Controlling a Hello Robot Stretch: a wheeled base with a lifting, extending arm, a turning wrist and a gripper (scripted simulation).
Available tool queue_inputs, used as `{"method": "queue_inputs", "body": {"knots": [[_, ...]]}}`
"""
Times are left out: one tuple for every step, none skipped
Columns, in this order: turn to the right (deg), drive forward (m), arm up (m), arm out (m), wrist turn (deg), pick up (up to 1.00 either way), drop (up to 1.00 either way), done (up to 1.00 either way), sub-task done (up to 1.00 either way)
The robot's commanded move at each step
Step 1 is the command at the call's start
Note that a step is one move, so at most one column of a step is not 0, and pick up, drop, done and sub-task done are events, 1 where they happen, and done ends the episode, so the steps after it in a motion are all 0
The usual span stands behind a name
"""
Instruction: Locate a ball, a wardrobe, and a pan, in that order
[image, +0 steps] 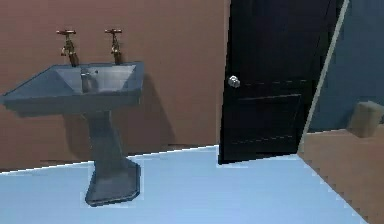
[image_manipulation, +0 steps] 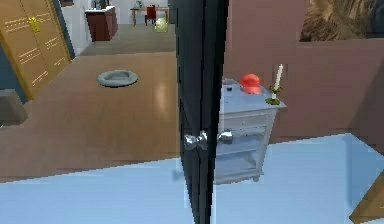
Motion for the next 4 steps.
{"method": "queue_inputs", "body": {"knots": [[0.0, 0.4, 0.0, 0.0, 0.0, 0.0, 0.0, 0.0, 0.0], [45.0, 0.0, 0.0, 0.0, 0.0, 0.0, 0.0, 0.0, 0.0], [33.0, 0.0, 0.0, 0.0, 0.0, 0.0, 0.0, 0.0, 0.0], [0.0, 1.0, 0.0, 0.0, 0.0, 0.0, 0.0, 0.0, 0.0]]}}
